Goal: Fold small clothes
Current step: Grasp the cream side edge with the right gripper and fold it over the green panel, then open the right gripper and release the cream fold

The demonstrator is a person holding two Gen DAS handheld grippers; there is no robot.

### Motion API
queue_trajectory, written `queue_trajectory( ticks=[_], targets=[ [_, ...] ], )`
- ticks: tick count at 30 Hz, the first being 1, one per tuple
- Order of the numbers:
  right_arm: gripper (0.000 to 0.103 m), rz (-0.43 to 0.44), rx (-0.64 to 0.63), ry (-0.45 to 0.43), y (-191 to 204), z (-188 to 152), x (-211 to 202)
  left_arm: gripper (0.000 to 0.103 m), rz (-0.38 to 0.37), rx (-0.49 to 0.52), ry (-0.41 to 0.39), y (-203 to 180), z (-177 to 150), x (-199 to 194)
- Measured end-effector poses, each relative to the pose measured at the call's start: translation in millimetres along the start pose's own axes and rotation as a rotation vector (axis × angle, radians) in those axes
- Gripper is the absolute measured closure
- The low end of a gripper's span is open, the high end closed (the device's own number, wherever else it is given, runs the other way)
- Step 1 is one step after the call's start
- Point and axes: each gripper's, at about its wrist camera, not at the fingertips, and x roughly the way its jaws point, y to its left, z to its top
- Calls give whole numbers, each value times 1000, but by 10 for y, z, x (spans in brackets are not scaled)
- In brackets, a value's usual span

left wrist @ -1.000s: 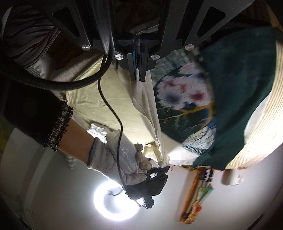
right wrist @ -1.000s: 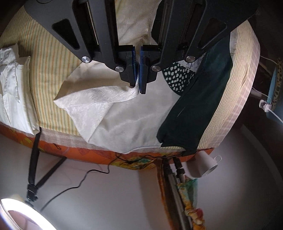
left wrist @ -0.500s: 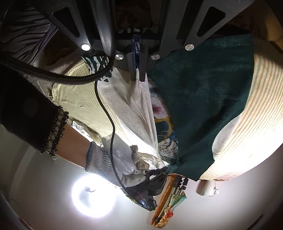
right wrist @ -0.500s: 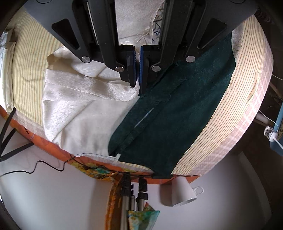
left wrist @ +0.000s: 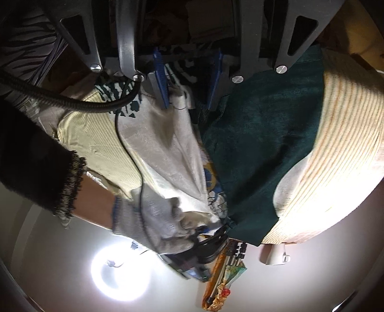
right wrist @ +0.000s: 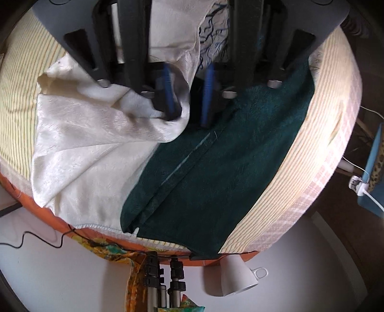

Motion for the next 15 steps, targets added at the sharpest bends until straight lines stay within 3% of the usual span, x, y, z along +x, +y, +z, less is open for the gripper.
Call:
queue_trajectory(
  ticks=[2,6,10,15],
  targets=[
    [52,45,7,-29,-57,-11,-159,66,5,-2,5,35,11,-49],
    [52,141,69,-95,-322,-45,-553,66,38,57,-16,42,23,-226],
    [51,82,176,-159,-753,-81,-819,66,65,144,-32,15,71,-372],
    [47,-9,303,-128,-1179,-95,-715,65,65,214,-54,-18,259,-410]
  ],
)
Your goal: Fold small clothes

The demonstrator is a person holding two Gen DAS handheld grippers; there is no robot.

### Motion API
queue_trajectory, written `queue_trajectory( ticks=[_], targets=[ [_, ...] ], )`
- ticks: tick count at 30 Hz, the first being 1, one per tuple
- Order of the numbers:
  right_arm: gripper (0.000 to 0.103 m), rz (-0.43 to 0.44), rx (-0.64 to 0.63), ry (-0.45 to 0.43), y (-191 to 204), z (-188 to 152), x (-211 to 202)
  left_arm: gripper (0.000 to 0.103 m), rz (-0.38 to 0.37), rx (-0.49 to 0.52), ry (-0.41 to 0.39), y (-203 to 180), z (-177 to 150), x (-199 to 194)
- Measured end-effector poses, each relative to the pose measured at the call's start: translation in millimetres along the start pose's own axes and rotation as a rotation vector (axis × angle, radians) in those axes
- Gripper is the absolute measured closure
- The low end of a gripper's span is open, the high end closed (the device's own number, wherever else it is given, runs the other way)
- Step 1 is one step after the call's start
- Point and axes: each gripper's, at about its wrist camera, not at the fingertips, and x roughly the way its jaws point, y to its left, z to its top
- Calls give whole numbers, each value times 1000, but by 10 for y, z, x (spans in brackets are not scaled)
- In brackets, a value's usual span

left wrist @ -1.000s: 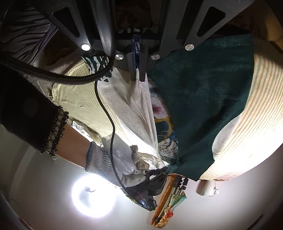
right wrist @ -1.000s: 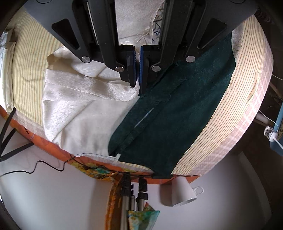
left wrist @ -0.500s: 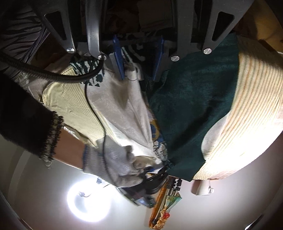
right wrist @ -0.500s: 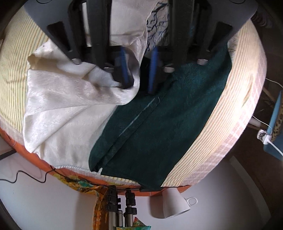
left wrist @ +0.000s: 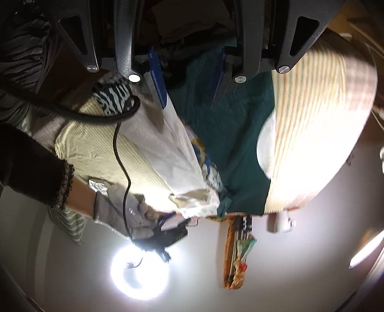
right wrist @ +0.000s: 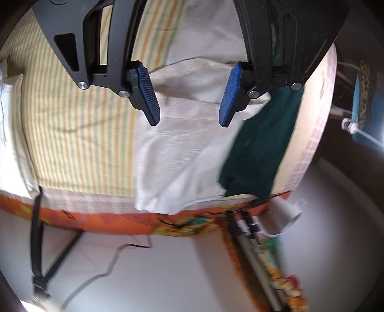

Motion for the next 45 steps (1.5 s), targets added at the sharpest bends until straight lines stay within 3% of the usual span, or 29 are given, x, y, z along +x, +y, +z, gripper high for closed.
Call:
queue_trajectory(
  ticks=[8,10,11,15,24,39,40,41,42,43,45],
  targets=[
    [50,-94,-7,62,-116,50,323,66,12,4,-34,71,142,67],
    [76,-105,-17,76,-123,52,418,66,10,2,-32,97,136,89],
    [95,-108,-22,84,-120,45,435,66,8,0,-32,112,136,94],
    [96,-65,-8,55,-114,117,332,66,0,-5,-40,170,124,87],
    [97,45,18,5,262,558,111,66,-18,-37,-53,340,111,56],
    [95,114,52,111,914,786,1163,66,11,-83,-63,604,133,24],
    [93,126,50,120,930,771,1234,66,21,-76,-65,597,134,27],
    [84,138,48,129,939,760,1284,65,30,-70,-64,591,135,32],
    [65,143,49,135,939,750,1315,65,35,-67,-64,593,136,35],
    [56,145,56,141,927,736,1334,65,41,-65,-64,593,134,34],
    [51,161,80,128,882,718,1281,66,53,-59,-66,593,135,33]
  ],
)
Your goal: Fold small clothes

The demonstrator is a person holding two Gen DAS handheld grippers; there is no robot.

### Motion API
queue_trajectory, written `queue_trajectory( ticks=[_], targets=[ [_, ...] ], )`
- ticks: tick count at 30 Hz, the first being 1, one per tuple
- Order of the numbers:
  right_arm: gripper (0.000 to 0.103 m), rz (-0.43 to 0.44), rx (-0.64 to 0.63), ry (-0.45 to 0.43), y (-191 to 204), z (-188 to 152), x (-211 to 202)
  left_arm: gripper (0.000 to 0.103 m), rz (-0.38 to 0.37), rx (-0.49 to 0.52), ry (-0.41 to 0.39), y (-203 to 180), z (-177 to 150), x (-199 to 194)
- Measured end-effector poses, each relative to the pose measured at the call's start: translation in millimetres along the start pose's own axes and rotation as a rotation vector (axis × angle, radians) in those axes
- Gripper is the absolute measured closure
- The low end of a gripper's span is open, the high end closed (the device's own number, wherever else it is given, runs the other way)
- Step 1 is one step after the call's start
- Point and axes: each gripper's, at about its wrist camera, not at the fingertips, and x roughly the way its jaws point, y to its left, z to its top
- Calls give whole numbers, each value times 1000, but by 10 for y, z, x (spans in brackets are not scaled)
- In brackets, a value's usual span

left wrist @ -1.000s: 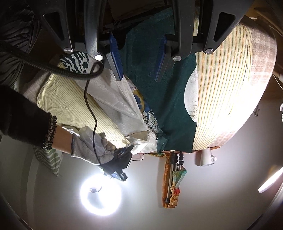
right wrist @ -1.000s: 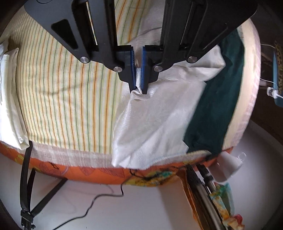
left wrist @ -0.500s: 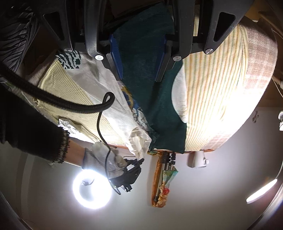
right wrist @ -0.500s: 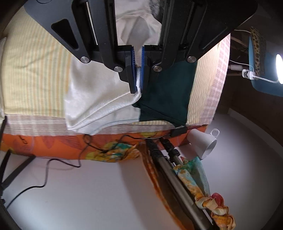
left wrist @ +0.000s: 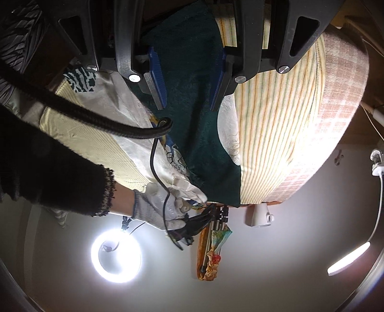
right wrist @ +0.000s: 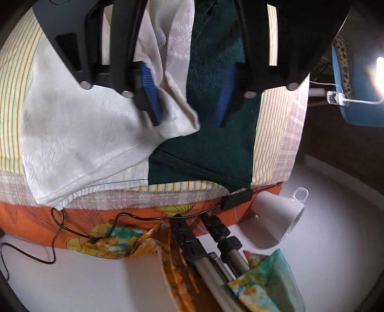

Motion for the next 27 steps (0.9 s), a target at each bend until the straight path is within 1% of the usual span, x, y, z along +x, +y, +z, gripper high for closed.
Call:
queue_trajectory(
  ticks=[3,6,9,12,17,20,23,25,27],
  targets=[
    [51,34,3,-37,-36,-26,-254,65,15,14,-1,-8,-5,9],
    [51,63,-3,-88,-90,-99,-663,65,27,36,-2,-29,-26,23],
    [51,70,-10,-144,-171,-245,-1103,65,42,56,-4,-54,-56,19],
    [51,86,-12,-185,-286,-463,-1543,65,50,74,0,-79,-87,14],
    [51,92,-40,-241,-442,-982,-2231,65,54,100,5,-118,-144,-26],
    [51,90,-54,-253,-510,-1361,-2505,64,53,107,10,-116,-169,-66],
    [51,90,-54,-237,-612,-1818,-2650,59,41,74,17,-34,-166,-115],
    [51,86,-56,-203,-675,-2174,-2644,55,26,38,26,37,-166,-152],
    [51,78,-67,-168,-726,-2552,-2600,55,-9,-12,38,119,-167,-177]
  ],
)
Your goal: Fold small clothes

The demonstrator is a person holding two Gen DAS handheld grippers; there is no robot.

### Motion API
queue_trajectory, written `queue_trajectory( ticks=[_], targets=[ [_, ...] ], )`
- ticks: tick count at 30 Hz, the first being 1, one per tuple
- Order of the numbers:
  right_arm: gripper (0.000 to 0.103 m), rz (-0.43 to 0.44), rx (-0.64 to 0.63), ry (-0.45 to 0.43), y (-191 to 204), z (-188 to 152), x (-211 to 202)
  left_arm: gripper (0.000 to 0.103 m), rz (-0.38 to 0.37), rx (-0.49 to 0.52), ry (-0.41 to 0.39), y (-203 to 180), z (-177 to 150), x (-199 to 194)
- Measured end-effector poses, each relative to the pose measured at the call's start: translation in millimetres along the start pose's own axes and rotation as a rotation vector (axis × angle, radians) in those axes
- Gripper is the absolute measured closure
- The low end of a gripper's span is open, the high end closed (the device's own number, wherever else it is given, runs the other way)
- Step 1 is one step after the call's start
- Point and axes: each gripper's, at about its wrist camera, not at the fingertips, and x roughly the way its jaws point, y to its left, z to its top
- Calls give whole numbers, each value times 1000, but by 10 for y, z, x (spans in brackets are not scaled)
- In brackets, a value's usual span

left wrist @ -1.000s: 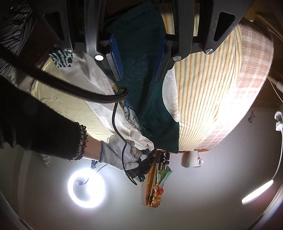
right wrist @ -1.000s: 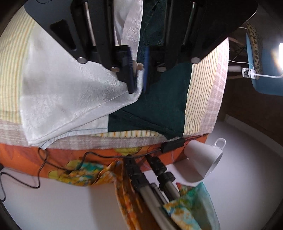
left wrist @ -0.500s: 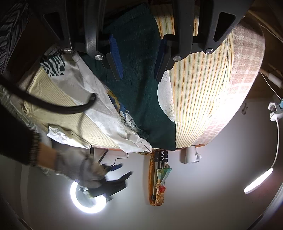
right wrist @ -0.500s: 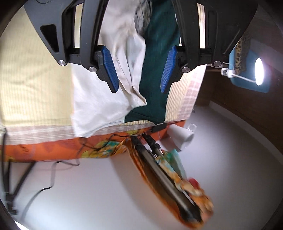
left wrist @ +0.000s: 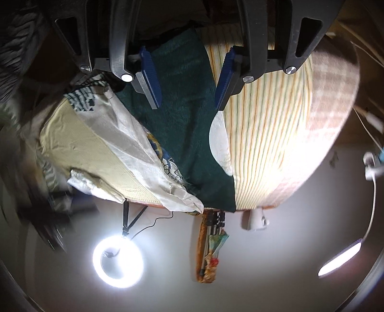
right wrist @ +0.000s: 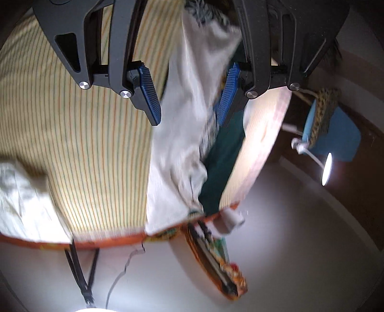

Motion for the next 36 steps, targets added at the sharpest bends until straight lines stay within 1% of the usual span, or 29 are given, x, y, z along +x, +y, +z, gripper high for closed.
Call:
queue_trajectory(
  ticks=[3,4,6,7,11,12,15,17,19,21,22,24,29,31,32,33,34,35,36],
  targets=[
    [51,3,-2,75,-39,-592,85,57,-55,-70,19,60,-23,-11],
    [51,3,-1,95,-63,-751,107,57,-91,-96,25,47,-30,-12],
    [51,9,1,129,-86,-1029,184,57,-153,-117,34,-33,-14,3],
    [51,14,7,141,-106,-1146,220,57,-169,-111,38,-89,-1,9],
    [51,58,51,173,-148,-1447,328,57,-219,-31,53,-460,60,58],
    [51,65,52,155,-145,-1480,307,56,-231,-16,61,-532,73,90],
    [51,121,79,162,-135,-1564,297,58,-237,2,105,-701,96,273],
    [51,133,78,163,-104,-1607,299,64,-240,-2,144,-768,98,435],
    [51,138,73,156,-93,-1636,282,95,-253,-17,179,-774,87,586],
    [51,156,90,154,-96,-1657,303,103,-276,-52,200,-737,50,674],
    [51,164,100,152,-95,-1665,320,103,-283,-80,205,-705,27,691],
    [51,194,136,147,-142,-1669,326,103,-284,-94,197,-657,-1,635],
    [51,319,279,146,-369,-1680,378,103,-251,-83,194,-602,-75,563],
    [51,343,324,140,-431,-1658,403,103,-245,-85,197,-593,-87,567],
    [55,332,312,141,-414,-1655,409,103,-235,-83,197,-592,-84,561],
    [66,310,286,144,-382,-1649,401,99,-232,-78,194,-585,-78,549],
    [74,272,247,150,-329,-1636,398,83,-236,-69,193,-583,-70,531],
    [90,213,194,160,-264,-1626,412,76,-230,-55,188,-581,-58,499],
    [96,177,164,167,-232,-1611,421,70,-217,-41,175,-577,-51,455]
  ],
)
